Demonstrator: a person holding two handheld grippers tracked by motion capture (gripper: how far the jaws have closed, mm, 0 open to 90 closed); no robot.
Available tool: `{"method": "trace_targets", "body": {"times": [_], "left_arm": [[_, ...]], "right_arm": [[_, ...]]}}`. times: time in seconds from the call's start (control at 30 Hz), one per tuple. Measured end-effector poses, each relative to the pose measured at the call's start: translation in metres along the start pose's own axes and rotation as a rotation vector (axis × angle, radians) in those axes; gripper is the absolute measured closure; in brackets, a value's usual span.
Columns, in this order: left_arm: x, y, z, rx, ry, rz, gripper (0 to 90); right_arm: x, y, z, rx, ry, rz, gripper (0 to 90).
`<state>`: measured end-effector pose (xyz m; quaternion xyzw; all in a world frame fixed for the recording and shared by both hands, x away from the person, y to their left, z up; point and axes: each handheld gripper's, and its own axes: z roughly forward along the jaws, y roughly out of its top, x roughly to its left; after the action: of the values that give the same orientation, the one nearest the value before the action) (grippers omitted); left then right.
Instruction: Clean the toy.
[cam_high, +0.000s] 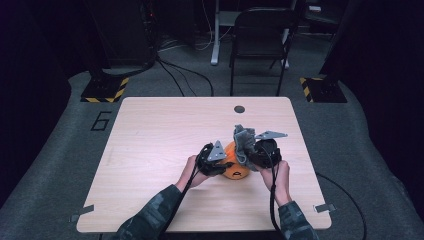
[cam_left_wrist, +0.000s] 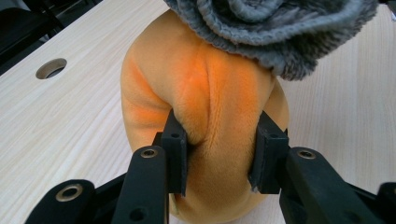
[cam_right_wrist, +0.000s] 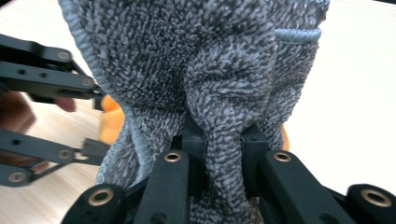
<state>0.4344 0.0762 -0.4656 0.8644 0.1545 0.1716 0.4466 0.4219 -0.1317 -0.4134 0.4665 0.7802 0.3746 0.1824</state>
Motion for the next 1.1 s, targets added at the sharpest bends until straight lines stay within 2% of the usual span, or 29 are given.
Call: {"method": "trace_targets", "body": {"times": [0.03,0.1,0.17,0.23,0.27,0.33,0.37,0.4,0.43,0.5,0.57,0.6,0.63,0.7,0.77,0.83,0.87,0.93,1.0,1.1], "left_arm": [[-0.001,0.000,0.001,-0.001,-0.001,-0.002,63.9],[0.000,0.001,0.002,-0.003,0.002,0.001,64.0],[0.001,0.001,0.002,-0.005,-0.001,-0.004,64.0],[0.001,0.000,0.003,-0.013,-0.002,-0.013,63.9],[0.002,0.000,0.003,-0.012,-0.004,-0.015,63.9],[0.003,0.000,0.003,-0.017,-0.004,-0.024,63.8],[0.004,0.000,0.003,-0.020,-0.006,-0.025,63.7],[0.004,-0.001,0.003,-0.021,-0.011,-0.036,63.7],[0.004,-0.001,0.003,-0.025,-0.014,-0.040,63.6],[0.003,-0.001,0.004,-0.029,-0.018,-0.038,63.6],[0.002,-0.001,0.003,-0.024,-0.005,-0.019,63.7],[0.002,-0.001,0.004,-0.016,-0.005,-0.015,63.9],[0.003,-0.002,0.004,-0.018,0.003,-0.015,64.4],[0.002,-0.003,0.004,-0.021,-0.001,-0.026,64.8],[0.002,-0.003,0.004,-0.021,-0.002,-0.020,64.8],[0.002,-0.003,0.005,-0.022,0.002,-0.021,64.7],[0.002,-0.003,0.005,-0.024,0.001,-0.024,64.6],[0.002,-0.003,0.005,-0.025,0.002,-0.029,64.3],[0.003,-0.003,0.005,-0.025,0.001,-0.030,64.2],[0.004,-0.003,0.004,-0.023,-0.001,-0.032,64.1]], "right_arm": [[-0.002,-0.001,0.000,0.005,-0.006,0.011,77.5],[-0.008,-0.002,0.000,0.005,-0.038,-0.005,77.5],[-0.015,-0.004,0.000,0.009,-0.060,0.016,77.4],[-0.021,-0.006,-0.001,0.017,-0.117,0.017,77.2],[-0.025,-0.007,-0.002,0.016,-0.119,0.029,77.0],[-0.030,-0.005,-0.008,-0.016,-0.070,0.074,76.8],[-0.029,-0.003,-0.013,-0.034,-0.054,0.064,76.8],[-0.025,-0.001,-0.016,-0.048,-0.037,0.069,76.8],[-0.016,0.004,-0.020,-0.070,0.004,0.070,76.9],[0.002,0.009,-0.019,-0.079,0.054,0.037,76.8],[0.019,0.009,-0.009,-0.045,0.058,-0.013,76.9],[0.022,0.007,-0.003,-0.028,0.029,-0.044,77.0],[0.021,0.005,0.002,-0.020,-0.002,-0.054,77.2],[0.010,0.003,0.003,-0.011,-0.003,-0.025,77.3],[-0.001,0.001,-0.002,-0.019,-0.087,-0.027,77.3],[-0.015,-0.003,-0.003,-0.016,-0.102,0.020,77.2],[-0.021,-0.005,-0.003,-0.009,-0.125,0.025,77.2],[-0.031,-0.009,-0.002,-0.005,-0.121,0.059,77.0],[-0.035,-0.010,-0.005,-0.011,-0.113,0.072,76.8],[-0.026,-0.003,-0.016,-0.060,-0.066,0.056,76.6]]}}
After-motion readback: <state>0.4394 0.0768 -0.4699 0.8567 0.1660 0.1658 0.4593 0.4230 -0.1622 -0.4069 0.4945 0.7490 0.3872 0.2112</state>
